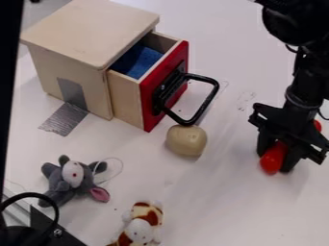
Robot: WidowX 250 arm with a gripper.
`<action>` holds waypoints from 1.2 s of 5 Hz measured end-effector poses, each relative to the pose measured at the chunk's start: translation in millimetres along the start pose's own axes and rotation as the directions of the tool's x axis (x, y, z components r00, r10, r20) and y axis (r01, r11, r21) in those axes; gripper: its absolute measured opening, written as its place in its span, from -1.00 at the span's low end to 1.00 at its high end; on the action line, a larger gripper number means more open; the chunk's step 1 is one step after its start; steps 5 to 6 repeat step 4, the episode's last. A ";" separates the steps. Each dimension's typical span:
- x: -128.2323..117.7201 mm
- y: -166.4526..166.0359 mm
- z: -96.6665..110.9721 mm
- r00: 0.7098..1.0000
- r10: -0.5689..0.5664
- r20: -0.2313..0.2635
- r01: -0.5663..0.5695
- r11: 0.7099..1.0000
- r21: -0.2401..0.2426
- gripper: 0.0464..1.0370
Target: Moved the red object placed on one side of the cabinet to the front of the cabinet
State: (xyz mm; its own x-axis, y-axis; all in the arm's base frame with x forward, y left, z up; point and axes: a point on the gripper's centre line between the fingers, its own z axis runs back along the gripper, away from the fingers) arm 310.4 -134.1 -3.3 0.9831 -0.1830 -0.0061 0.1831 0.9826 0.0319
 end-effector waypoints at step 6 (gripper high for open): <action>-12.5 11.7 83.9 0.984 0.057 0.166 -0.057 0.998 -0.005 0.92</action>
